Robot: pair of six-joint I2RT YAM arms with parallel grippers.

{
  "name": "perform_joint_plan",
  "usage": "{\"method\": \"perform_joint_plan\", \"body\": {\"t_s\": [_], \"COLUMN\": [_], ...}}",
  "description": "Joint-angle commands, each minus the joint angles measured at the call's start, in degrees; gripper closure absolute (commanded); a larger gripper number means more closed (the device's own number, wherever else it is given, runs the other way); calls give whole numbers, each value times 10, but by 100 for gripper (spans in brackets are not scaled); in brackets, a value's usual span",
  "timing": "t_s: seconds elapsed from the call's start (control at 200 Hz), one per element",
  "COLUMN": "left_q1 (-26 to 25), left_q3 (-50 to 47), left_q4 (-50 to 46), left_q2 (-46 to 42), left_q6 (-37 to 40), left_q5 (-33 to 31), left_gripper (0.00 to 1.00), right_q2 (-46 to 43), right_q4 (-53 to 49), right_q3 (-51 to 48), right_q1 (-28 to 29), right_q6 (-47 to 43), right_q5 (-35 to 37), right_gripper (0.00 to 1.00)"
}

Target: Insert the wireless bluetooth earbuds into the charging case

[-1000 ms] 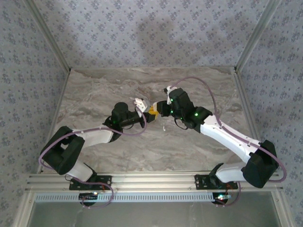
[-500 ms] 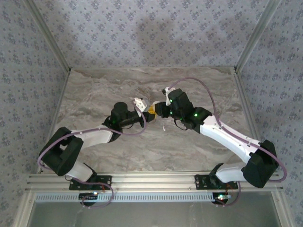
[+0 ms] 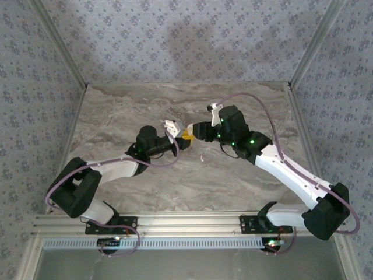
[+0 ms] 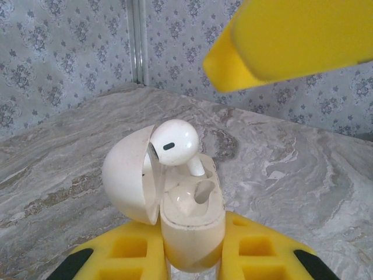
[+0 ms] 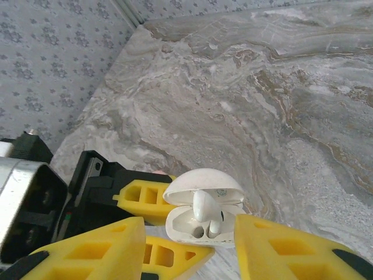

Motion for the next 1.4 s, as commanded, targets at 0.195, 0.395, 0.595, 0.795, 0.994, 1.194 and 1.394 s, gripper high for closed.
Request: {"method": "perform_joint_plan", "body": {"t_s": [0.195,0.395,0.595,0.795,0.994,1.194,1.394], "left_q1": [-2,-2,-2,-1,-2,-2,-2], "left_q3": [14,13,13,14,16,16,17], "left_q4": [6,4,0,-2,-3,-4,-6], "left_q2": [-25,-26,-29,-29,-29,-31,-34], "left_q6": [5,7,8,10,11,13,13], "left_q5": [0,0,-2,-2,-2,-1,-3], "left_gripper": [86,86,86,86,86,86,86], "right_q2": [0,32,58,73,85,88,94], "right_q4": [7,-37,-46,-56,-74,-88,-99], "right_q3": [19,52,67,84,96,99,97], "right_q1": [-54,-53,-50,-49,-50,-52,-49], "right_q6": [51,32,26,17,7,-2,-3], "right_q5": [-118,-137,-152,-150,-146,-136,-137], "right_gripper": [60,65,68,70,71,69,70]}}
